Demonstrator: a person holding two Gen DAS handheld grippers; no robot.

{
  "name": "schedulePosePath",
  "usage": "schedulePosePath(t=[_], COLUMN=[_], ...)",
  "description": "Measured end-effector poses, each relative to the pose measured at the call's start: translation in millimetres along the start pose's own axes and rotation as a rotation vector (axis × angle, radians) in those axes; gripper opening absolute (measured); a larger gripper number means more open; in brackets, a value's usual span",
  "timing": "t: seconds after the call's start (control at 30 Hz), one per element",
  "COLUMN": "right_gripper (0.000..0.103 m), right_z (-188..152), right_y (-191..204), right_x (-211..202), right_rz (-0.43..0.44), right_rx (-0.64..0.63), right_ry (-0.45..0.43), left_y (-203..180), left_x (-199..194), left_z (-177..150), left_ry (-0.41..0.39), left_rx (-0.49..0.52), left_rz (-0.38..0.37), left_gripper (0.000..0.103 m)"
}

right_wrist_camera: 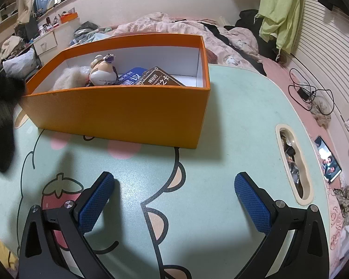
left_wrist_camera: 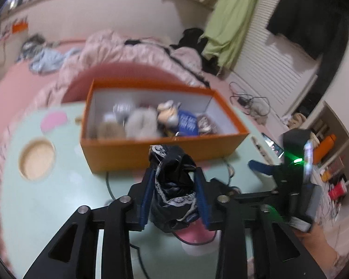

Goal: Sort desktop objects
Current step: 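Lower the black satin bag onto the table and open the left gripper, then reach into the orange box and grasp the white figurine with the right gripper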

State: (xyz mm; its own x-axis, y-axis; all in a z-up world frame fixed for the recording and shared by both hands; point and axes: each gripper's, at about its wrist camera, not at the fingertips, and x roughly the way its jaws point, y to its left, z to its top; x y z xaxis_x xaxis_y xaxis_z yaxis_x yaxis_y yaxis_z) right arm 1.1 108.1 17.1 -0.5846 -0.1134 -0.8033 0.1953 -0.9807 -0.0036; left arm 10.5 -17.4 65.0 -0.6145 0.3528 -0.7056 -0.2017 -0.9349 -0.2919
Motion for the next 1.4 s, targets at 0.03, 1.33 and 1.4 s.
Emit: schedulePosePath(t=[0.03,1.33,1.4], right_gripper=[0.103,0.048,0.044], right_z=[-0.1,83.8,113.1], right_y=[0.2,17.4,21.6], right_x=[-0.1,-81.8,-53.1], right_rz=[0.001,0.255,0.333], right_rx=[-0.001,-0.092,-0.082], right_ry=[0.000,-0.254,-0.132], left_y=[2.5,-2.4,-3.9], left_x=[3.5,31.8,32.7], left_z=[-6.5,-64.9,-64.2], left_ry=[-0.005,0.056,0.057], left_rx=[-0.010,0.157,0.156], left_rz=[0.001,0.269,0.268], left_gripper=[0.056,0.103,0.103])
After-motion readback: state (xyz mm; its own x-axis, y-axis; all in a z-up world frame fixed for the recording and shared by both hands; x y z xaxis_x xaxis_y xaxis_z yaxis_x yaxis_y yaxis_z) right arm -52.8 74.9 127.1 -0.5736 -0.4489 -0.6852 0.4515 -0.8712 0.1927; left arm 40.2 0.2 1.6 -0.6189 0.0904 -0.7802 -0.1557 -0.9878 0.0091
